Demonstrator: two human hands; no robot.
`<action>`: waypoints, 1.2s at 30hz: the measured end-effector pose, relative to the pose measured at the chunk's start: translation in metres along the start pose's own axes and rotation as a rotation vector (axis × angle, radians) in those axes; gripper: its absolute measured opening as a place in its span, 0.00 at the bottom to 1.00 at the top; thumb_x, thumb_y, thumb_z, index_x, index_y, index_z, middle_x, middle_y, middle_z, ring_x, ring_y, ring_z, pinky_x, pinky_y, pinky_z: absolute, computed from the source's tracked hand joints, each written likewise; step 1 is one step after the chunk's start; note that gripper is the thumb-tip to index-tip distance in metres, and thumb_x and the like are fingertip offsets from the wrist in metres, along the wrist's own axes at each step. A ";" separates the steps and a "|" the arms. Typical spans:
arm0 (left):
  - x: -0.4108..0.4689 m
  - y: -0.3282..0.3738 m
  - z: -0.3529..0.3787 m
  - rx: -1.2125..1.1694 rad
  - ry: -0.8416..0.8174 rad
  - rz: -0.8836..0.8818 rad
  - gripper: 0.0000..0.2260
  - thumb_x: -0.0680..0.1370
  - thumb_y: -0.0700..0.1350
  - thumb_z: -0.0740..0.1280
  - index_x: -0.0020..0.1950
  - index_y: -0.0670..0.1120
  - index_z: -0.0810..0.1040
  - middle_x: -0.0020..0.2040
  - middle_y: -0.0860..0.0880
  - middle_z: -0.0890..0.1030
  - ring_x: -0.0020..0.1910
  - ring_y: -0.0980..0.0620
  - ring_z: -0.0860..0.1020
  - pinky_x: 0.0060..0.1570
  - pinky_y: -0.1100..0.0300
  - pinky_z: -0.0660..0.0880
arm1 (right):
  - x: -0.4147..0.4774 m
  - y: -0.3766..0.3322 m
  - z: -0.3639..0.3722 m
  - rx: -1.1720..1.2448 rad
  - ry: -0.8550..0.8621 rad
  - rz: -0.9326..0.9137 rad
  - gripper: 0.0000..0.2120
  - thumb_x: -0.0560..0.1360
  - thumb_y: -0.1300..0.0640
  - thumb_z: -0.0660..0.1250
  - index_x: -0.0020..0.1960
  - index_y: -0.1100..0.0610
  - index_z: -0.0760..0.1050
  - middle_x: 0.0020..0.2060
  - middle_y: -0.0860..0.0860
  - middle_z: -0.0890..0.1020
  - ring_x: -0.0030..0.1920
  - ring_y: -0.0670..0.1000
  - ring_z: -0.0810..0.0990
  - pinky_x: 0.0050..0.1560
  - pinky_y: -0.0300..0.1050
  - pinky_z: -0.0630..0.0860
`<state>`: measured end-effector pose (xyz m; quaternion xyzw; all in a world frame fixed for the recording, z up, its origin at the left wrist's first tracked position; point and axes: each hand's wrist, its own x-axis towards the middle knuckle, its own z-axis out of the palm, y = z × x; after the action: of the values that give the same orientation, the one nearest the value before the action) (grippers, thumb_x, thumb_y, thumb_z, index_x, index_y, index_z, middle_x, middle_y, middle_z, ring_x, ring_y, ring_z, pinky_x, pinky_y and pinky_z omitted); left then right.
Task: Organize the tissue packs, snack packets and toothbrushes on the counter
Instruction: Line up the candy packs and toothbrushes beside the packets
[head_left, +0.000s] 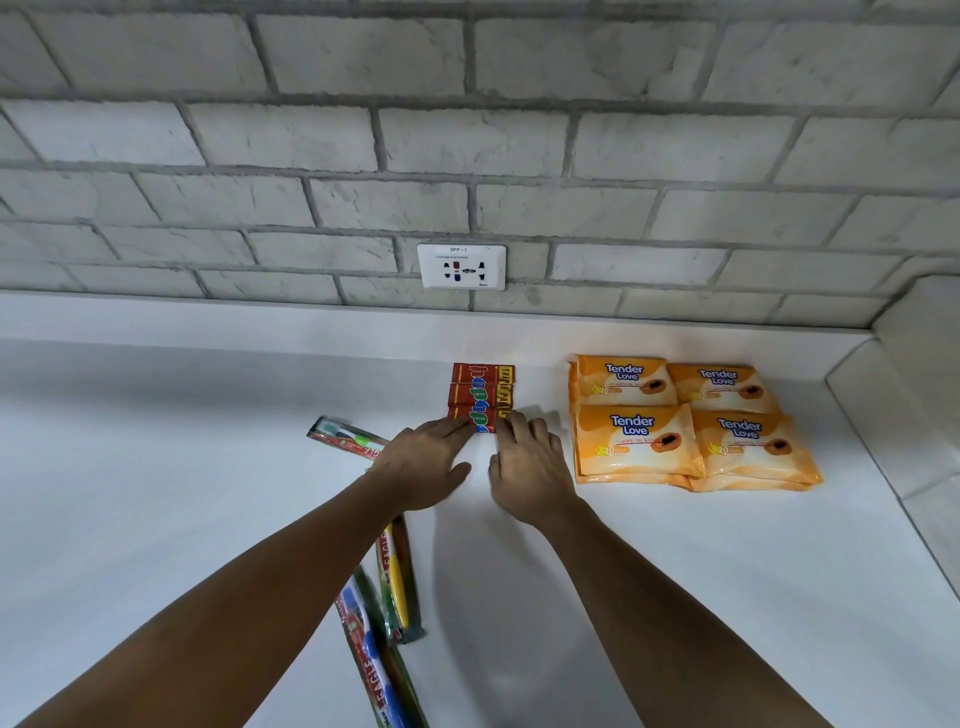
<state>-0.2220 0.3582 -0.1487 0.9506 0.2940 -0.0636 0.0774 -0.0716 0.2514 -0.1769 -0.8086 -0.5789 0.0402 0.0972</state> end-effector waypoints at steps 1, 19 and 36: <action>0.001 0.000 0.000 0.006 -0.005 0.001 0.30 0.85 0.59 0.58 0.84 0.50 0.57 0.84 0.50 0.61 0.81 0.48 0.63 0.75 0.48 0.67 | 0.000 0.001 0.000 0.004 0.003 0.005 0.26 0.80 0.49 0.61 0.76 0.55 0.67 0.72 0.54 0.72 0.68 0.57 0.72 0.67 0.53 0.72; 0.003 -0.002 0.005 -0.026 0.022 0.006 0.31 0.83 0.63 0.59 0.83 0.52 0.60 0.82 0.52 0.65 0.79 0.49 0.67 0.73 0.45 0.71 | -0.001 0.002 0.004 0.036 0.020 0.030 0.26 0.81 0.48 0.61 0.77 0.56 0.66 0.73 0.53 0.71 0.70 0.57 0.71 0.69 0.52 0.70; 0.001 -0.009 0.008 -0.110 0.045 0.001 0.30 0.83 0.61 0.62 0.83 0.52 0.62 0.80 0.51 0.69 0.72 0.49 0.74 0.70 0.50 0.74 | -0.001 0.002 0.008 0.034 0.027 0.014 0.26 0.81 0.47 0.60 0.77 0.55 0.66 0.73 0.53 0.72 0.70 0.58 0.71 0.69 0.54 0.71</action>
<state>-0.2269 0.3642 -0.1575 0.9462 0.2981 -0.0261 0.1229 -0.0717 0.2506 -0.1848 -0.8114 -0.5709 0.0397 0.1184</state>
